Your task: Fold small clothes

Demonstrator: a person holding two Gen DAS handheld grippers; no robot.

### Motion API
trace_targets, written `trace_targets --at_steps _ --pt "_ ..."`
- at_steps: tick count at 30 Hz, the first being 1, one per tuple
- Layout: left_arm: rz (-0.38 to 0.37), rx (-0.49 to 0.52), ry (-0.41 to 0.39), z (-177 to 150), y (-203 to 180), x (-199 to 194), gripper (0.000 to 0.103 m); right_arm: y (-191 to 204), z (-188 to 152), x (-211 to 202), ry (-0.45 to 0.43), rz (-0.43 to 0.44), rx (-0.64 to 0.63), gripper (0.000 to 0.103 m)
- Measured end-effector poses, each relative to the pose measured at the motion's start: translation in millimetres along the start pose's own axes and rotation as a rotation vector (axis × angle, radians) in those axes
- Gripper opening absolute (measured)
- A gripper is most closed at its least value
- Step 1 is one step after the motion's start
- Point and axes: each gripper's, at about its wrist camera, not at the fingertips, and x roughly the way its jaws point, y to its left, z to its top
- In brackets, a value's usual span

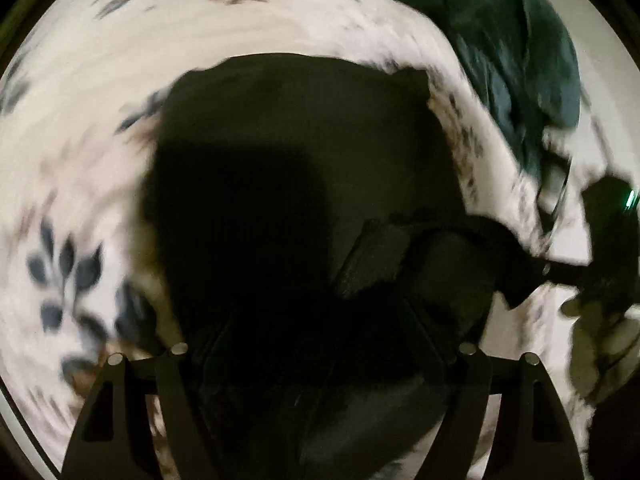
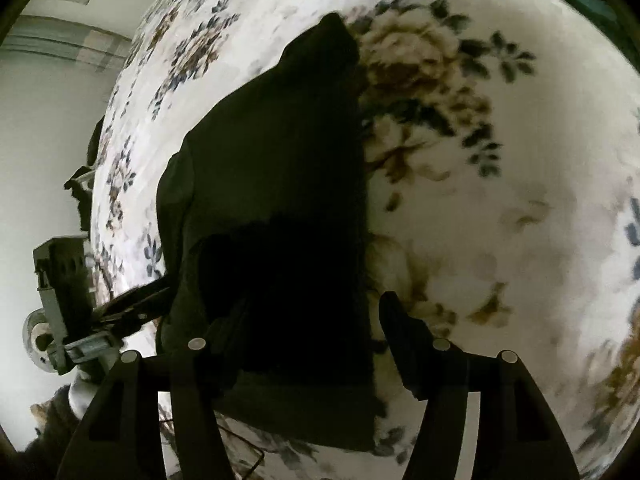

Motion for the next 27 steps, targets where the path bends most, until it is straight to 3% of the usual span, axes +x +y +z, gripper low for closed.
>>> trace_targets --at_steps 1,3,5,11,14,16,18,19,20,23,27 --pt "0.038 0.048 0.008 0 -9 5 0.076 0 2 3 0.001 0.003 0.004 0.065" --pt "0.059 0.118 0.001 -4 -22 6 0.058 -2 3 5 -0.002 0.014 0.022 0.065" --pt "0.127 0.159 -0.042 -14 -28 -4 0.011 -3 2 4 -0.008 0.026 0.033 0.065" --pt "0.155 -0.032 -0.202 -36 10 -61 0.007 -5 -4 -6 -0.035 0.037 0.041 0.065" --pt "0.17 -0.154 -0.211 -43 49 -72 0.007 -10 -5 -9 -0.045 0.041 0.052 0.065" --pt "0.049 -0.26 -0.206 -48 69 -72 0.009 -12 -4 -12 -0.058 0.055 0.054 0.065" --pt "-0.055 -0.298 -0.196 -49 72 -69 0.03 -13 -5 -19 -0.08 0.058 0.049 0.065" --pt "-0.08 -0.286 -0.191 -46 68 -67 0.063 -13 -6 -23 -0.09 0.063 0.043 0.065" --pt "-0.109 -0.272 -0.186 -43 58 -61 0.08 -13 -9 -28 -0.1 0.071 0.034 0.065" --pt "-0.159 -0.249 -0.184 -42 45 -54 0.08 -11 -18 -35 -0.092 0.06 -0.012 0.065" --pt "-0.082 -0.2 -0.158 -43 30 -46 0.08 5 -28 -29 -0.052 -0.012 -0.144 0.065"
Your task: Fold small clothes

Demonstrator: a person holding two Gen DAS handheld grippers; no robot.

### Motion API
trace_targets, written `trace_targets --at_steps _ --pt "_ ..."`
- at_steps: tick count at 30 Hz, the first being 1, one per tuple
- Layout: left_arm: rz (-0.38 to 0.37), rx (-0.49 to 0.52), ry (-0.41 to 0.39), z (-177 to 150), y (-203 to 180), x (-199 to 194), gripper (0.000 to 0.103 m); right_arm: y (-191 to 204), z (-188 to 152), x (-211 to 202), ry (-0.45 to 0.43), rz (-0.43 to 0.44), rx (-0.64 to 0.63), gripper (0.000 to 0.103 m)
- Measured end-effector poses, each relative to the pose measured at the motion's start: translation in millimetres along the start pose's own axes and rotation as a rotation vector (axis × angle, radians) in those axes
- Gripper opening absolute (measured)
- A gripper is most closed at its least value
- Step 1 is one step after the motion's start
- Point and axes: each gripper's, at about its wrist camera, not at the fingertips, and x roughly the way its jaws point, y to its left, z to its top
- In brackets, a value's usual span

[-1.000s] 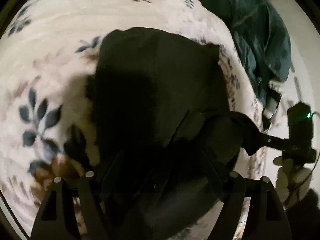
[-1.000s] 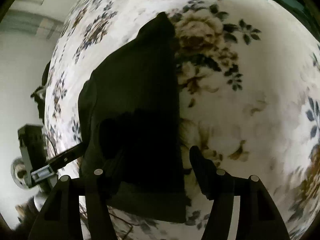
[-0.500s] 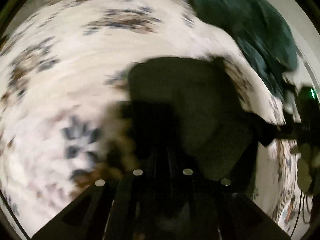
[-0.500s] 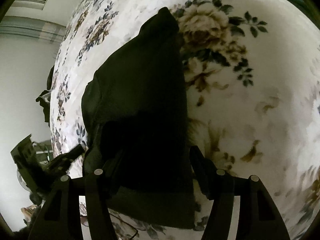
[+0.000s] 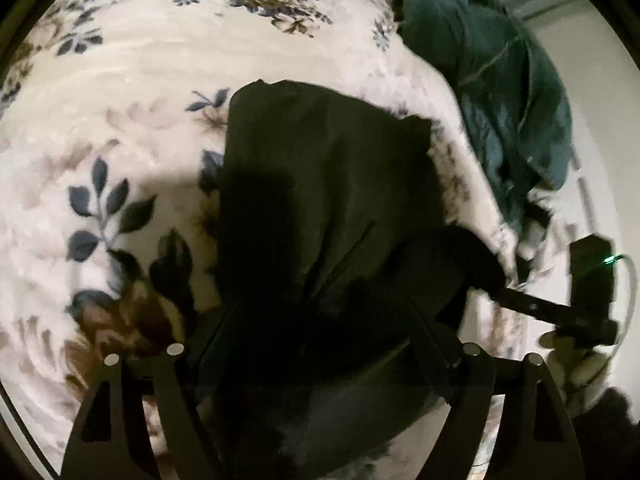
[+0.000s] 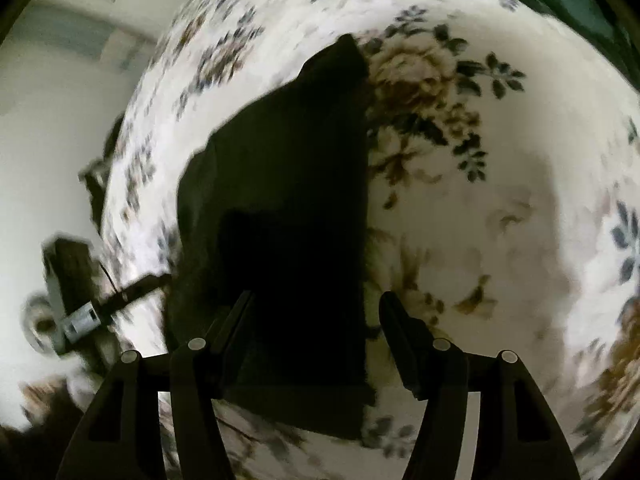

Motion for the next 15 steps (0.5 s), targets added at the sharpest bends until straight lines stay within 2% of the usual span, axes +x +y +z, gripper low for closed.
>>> trace_targets --at_steps 5,11,13,15 --pt "0.002 -0.025 -0.027 -12 9 -12 0.081 26 3 21 0.014 -0.057 -0.17 0.065" --pt "-0.014 -0.1 -0.026 -3 13 -8 0.081 33 7 38 0.006 -0.003 -0.209 0.065" --pt "-0.011 -0.062 0.007 10 2 6 0.081 25 9 40 -0.003 0.009 -0.173 0.065" --pt "0.055 0.022 0.073 23 -13 27 0.081 12 10 36 -0.021 0.048 -0.119 0.065"
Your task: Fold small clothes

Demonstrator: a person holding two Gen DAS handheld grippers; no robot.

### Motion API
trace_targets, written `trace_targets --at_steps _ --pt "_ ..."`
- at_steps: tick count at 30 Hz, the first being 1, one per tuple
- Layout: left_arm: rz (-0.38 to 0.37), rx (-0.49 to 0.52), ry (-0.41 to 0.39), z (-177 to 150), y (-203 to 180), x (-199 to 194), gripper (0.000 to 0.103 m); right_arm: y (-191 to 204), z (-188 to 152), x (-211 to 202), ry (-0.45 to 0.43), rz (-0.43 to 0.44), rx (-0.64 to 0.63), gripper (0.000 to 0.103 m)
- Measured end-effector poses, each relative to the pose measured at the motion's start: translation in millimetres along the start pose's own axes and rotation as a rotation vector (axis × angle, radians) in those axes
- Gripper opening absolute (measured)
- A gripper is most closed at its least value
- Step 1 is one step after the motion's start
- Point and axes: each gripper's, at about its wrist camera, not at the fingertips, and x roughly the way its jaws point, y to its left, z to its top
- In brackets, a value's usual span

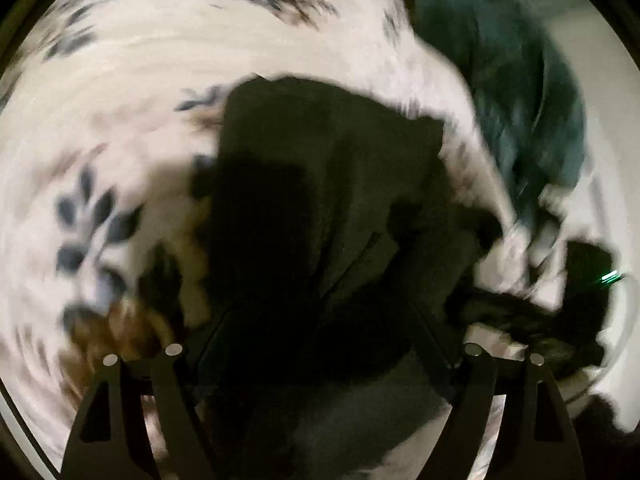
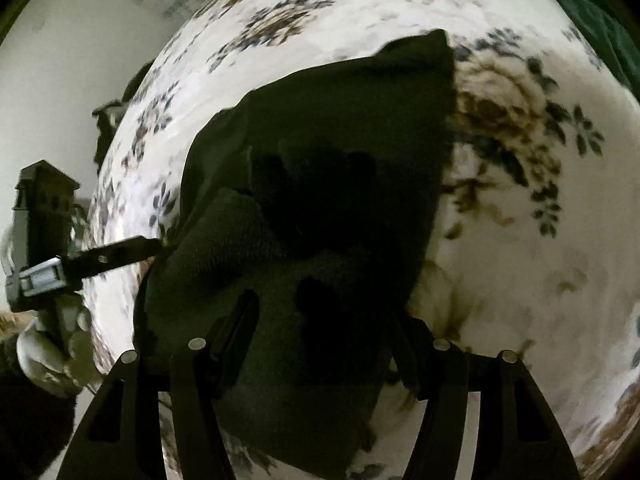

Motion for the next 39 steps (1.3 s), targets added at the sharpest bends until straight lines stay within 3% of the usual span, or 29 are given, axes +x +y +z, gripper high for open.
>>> trace_targets --at_steps 3,4,5,6,8,11,13,16,19,20,22,24,27,28,30,32,33,37,39 --pt "0.064 0.177 0.057 11 -29 23 0.081 -23 -1 -4 -0.013 0.039 0.088 0.065" --pt "0.069 0.208 0.062 11 -35 26 0.074 -26 -1 -3 -0.014 0.043 0.105 0.065" --pt "0.062 0.252 0.072 11 -43 29 0.05 -34 -1 -4 -0.02 0.048 0.132 0.065" --pt "0.081 0.283 0.071 10 -48 30 0.043 -41 -2 -5 -0.026 0.056 0.16 0.065" --pt "0.131 0.316 0.047 7 -52 25 0.013 -52 -1 -6 -0.039 0.075 0.209 0.065" --pt "0.102 0.228 -0.017 4 -37 5 0.007 -61 1 -10 -0.06 0.107 0.254 0.065" --pt "0.102 0.201 -0.049 -1 -32 -5 0.006 -58 5 -11 -0.07 0.111 0.248 0.065" --pt "0.058 0.154 -0.025 1 -29 3 0.008 -50 13 -6 -0.058 0.113 0.224 0.065" --pt "0.014 0.121 0.056 11 -29 26 0.036 -42 19 -1 -0.039 0.104 0.213 0.065" --pt "0.013 0.125 0.068 13 -29 31 0.037 -41 21 1 -0.031 0.102 0.214 0.065" --pt "0.03 0.158 0.059 14 -36 37 0.033 -39 25 5 -0.017 0.098 0.219 0.065" --pt "0.081 0.205 0.011 11 -43 32 0.014 -39 27 7 -0.011 0.105 0.226 0.065" --pt "0.105 0.21 -0.076 3 -41 14 0.011 -35 33 12 -0.001 0.11 0.223 0.065" --pt "0.129 0.21 -0.112 -1 -40 6 0.004 -34 35 14 0.004 0.109 0.221 0.065" --pt "0.152 0.177 -0.171 -7 -32 -11 0.004 -29 38 17 0.006 0.117 0.201 0.063" --pt "0.144 0.121 -0.194 -11 -22 -19 0.004 -23 38 14 -0.01 0.106 0.173 0.021" --pt "0.134 0.096 -0.196 -12 -17 -18 0.004 -20 37 12 -0.018 0.097 0.16 0.007" --pt "0.125 0.035 -0.212 -11 -11 -13 0.004 -13 31 -4 -0.076 0.059 0.153 0.007" --pt "0.074 0.024 -0.19 -9 -12 -9 0.008 -11 29 -4 -0.058 0.074 0.133 0.007"
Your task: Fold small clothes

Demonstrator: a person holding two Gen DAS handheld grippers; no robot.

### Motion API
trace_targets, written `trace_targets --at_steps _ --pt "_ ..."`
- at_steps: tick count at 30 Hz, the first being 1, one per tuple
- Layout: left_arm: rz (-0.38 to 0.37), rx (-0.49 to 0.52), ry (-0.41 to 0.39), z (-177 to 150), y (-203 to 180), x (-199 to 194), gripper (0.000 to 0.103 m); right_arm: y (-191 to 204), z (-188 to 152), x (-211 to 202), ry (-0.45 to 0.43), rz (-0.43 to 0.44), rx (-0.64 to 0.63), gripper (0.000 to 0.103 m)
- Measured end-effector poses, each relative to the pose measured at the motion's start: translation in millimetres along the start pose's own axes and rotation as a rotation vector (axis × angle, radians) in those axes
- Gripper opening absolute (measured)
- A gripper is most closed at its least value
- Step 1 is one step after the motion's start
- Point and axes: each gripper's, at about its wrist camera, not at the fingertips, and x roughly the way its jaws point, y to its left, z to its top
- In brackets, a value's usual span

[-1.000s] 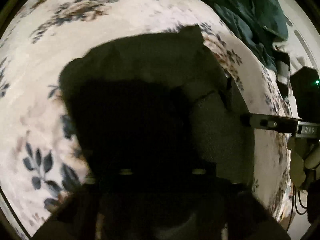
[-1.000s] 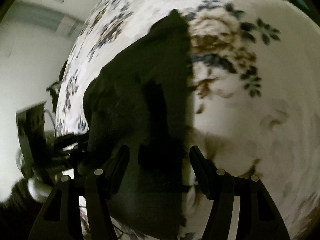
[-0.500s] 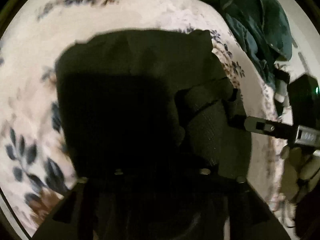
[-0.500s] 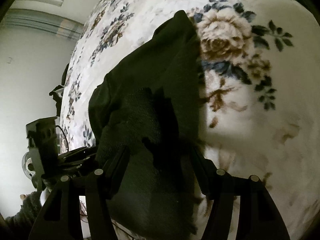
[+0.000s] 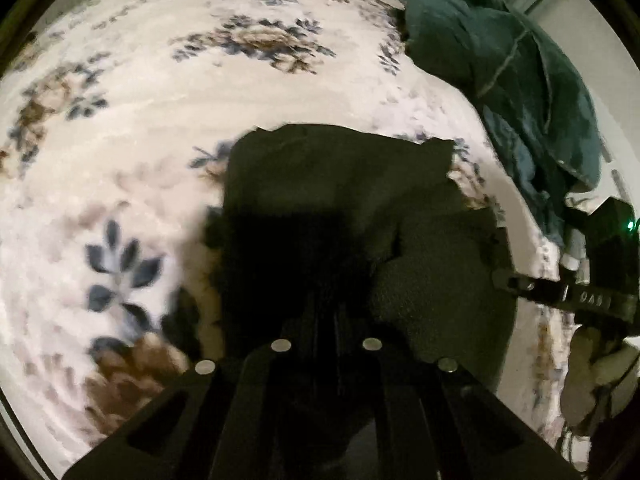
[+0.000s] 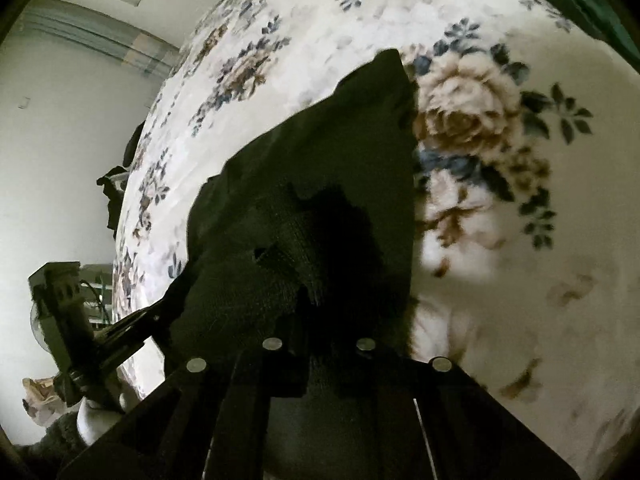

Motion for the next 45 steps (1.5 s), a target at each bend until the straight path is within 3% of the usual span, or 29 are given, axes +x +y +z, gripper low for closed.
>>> trace_targets --at_steps 1,3,5,6,8,9,10,11,14,19,22,26,30,40,45 --pt "-0.022 -0.01 0.023 2 0 4 0.008 1 0 3 0.021 -0.003 -0.015 0.007" --pt "-0.056 -0.023 0.046 5 0 13 0.022 0 2 6 0.028 -0.014 -0.017 0.008" --pt "-0.095 -0.04 0.092 10 1 26 0.05 -2 8 15 0.058 0.007 0.003 0.017" --pt "-0.098 -0.05 0.108 11 2 31 0.051 -2 12 23 0.086 0.018 0.016 0.031" --pt "-0.103 -0.07 0.118 14 4 37 0.051 -2 18 37 0.109 0.029 0.025 0.035" --pt "-0.102 -0.073 0.113 14 3 35 0.051 2 19 41 0.109 0.03 0.012 0.034" --pt "-0.101 -0.073 0.105 13 3 32 0.051 8 19 37 0.077 0.022 -0.016 0.014" --pt "-0.107 -0.073 0.099 10 2 27 0.051 13 18 32 0.058 0.026 -0.042 0.007" --pt "-0.106 -0.059 0.068 -3 -2 8 0.051 27 2 5 -0.003 0.035 -0.113 0.007" --pt "-0.073 -0.048 0.047 -33 -1 -19 0.053 28 -30 -33 -0.064 0.069 -0.128 0.007" --pt "-0.093 -0.092 0.06 -40 7 -16 0.071 21 -42 -39 -0.056 0.074 -0.093 0.007" --pt "-0.09 -0.113 0.085 -31 9 -4 0.072 9 -54 -47 -0.055 0.053 -0.069 0.007" --pt "-0.054 -0.047 0.124 -20 -2 6 0.072 -4 -64 -51 -0.043 0.034 -0.04 0.007" --pt "0.009 0.017 0.167 -29 -7 3 0.072 -31 -93 -45 0.0 0.015 0.077 0.007" --pt "0.037 0.05 0.123 -28 -18 -17 0.072 -43 -108 -38 0.022 0.003 0.12 0.007"
